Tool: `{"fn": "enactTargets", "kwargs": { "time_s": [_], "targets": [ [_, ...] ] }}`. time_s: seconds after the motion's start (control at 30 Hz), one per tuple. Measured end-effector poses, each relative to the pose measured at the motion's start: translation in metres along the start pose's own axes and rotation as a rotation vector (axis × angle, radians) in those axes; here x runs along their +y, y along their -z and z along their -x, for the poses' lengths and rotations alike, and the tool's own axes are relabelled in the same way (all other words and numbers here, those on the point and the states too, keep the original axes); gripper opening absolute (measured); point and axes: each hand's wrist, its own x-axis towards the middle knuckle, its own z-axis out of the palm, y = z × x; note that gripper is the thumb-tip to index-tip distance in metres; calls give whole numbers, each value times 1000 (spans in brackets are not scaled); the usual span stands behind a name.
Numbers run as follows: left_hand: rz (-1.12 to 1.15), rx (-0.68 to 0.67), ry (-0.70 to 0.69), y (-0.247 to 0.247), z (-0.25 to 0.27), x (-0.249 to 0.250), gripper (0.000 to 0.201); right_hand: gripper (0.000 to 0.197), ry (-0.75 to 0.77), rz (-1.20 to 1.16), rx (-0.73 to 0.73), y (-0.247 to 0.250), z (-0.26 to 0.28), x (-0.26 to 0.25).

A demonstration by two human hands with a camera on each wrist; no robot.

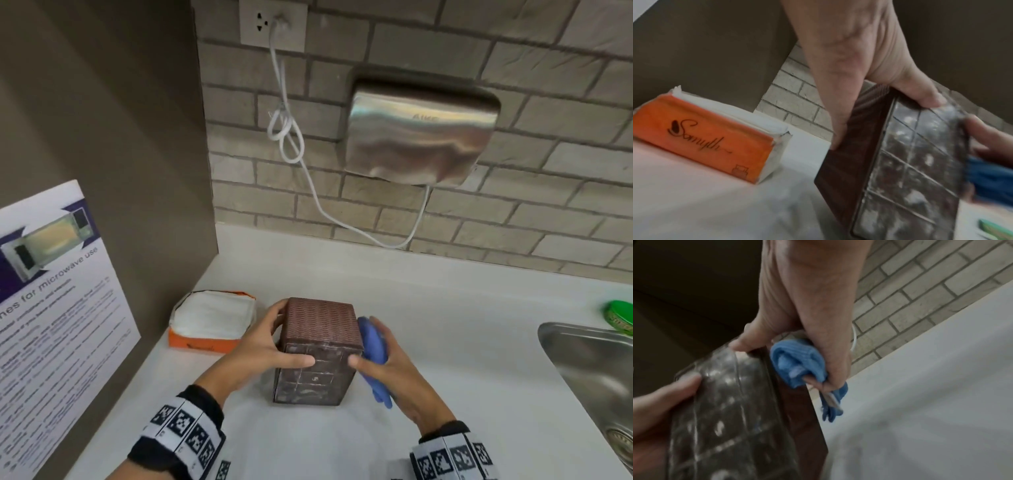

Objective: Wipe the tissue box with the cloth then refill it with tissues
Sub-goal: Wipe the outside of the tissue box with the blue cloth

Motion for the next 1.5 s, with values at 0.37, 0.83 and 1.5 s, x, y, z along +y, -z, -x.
{"fn": "enactTargets", "kwargs": {
  "time_s": [0.37,0.83,1.5],
  "targets": [
    [-32,151,-33,-24,-1,-17,107,52,360,788,237,-25,-41,-39],
    [-79,178,-38,-32,-5,-11,96,41,182,1208,-4,-55,-69,-58],
    [-180,266,-104,-33,-12,-29,105,31,51,1003,227,-50,-82,-57]
  ]
}}
